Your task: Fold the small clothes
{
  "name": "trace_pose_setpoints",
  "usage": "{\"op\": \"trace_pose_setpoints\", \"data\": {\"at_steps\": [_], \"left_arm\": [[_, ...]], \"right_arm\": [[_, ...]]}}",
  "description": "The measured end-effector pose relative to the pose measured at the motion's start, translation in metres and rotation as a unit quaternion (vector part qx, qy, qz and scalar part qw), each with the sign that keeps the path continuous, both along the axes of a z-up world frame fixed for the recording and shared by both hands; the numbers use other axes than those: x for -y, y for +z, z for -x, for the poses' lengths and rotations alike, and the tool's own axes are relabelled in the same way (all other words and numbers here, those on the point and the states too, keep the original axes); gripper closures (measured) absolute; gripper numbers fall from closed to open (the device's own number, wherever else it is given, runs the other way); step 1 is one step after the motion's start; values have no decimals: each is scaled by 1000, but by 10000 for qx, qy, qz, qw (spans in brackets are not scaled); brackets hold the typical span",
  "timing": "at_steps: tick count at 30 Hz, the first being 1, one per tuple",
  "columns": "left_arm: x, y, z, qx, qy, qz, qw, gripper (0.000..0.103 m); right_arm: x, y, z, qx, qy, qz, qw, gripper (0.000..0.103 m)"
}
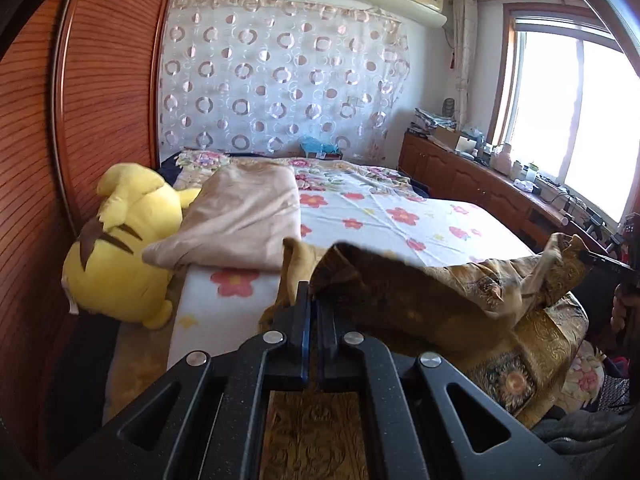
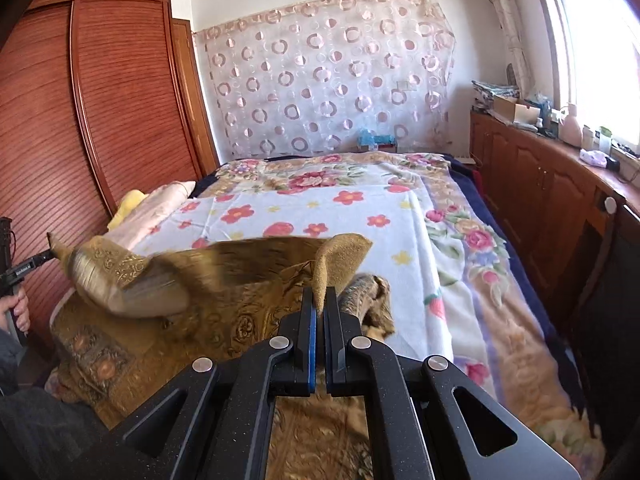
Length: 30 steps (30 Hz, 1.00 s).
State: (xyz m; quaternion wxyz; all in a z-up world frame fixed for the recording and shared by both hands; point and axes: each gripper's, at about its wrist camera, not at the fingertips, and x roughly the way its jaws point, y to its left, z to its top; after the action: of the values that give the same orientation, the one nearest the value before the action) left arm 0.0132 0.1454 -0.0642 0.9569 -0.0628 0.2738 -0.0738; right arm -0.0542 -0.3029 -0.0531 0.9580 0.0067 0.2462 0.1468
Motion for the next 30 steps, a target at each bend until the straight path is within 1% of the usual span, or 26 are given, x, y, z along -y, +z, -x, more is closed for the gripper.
{"op": "trace_pose_setpoints", "data": {"at_steps": [2,5,7,9,10,12,14,16,17,18,19,21,23,24,25,27,28,30], "left_arm": [[-2,-2,7,-78,44,-69,9999,100],[-6,-1,23,-77,74,-22,9999,100],[-7,-1,30,-119,79,-16,9999,100],[-6,-3,30,-150,24,-98,9998,100],[-6,-4,28,-158,36,-172,9997,94],[-9,-9,30,-192,172,-380,9989,91],[-16,-10,27,-253,276,-416,9984,87],[-25,-11,28,-239,379,-411,9982,74],[-31,-10,28,-223,524,-445,9974,69],[-35,-10,30,-220,638,-469,9966,65],[-39,-10,29,-225,723,-472,9960,64],[-48,-9,24,-272,808,-438,9954,62],[-49,-6,19,-246,809,-448,9954,51],[-49,-4,16,-219,804,-437,9956,38],[-49,-3,13,-191,781,-405,9959,30],[-46,1,4,-145,677,-315,9971,28],[-44,1,-1,-138,651,-317,9973,28],[-38,4,-12,-111,608,-365,9974,28]], "right_arm": [[2,0,4,-84,-71,54,9999,101],[-3,11,16,-79,-112,192,9997,101],[-7,17,23,-71,-102,190,9997,101],[-8,13,25,-133,-110,120,9998,101],[-11,8,24,-166,-131,169,9996,101],[-14,-1,16,-287,-165,263,9991,101],[-13,-6,9,-401,-280,274,9984,100],[-12,-7,9,-451,-325,278,9981,100],[-12,-6,8,-459,-341,304,9979,100],[-13,-5,9,-469,-354,358,9976,97],[-15,-3,9,-473,-396,451,9971,94],[-19,2,13,-425,-434,555,9966,94],[-19,11,16,-376,-404,514,9972,94],[-18,14,17,-346,-440,530,9970,91],[-16,19,20,-301,-491,549,9968,88],[-11,26,29,-145,-598,535,9967,85],[-9,30,30,-74,-663,531,9964,80],[-9,39,27,4,-724,583,9957,73]]}}
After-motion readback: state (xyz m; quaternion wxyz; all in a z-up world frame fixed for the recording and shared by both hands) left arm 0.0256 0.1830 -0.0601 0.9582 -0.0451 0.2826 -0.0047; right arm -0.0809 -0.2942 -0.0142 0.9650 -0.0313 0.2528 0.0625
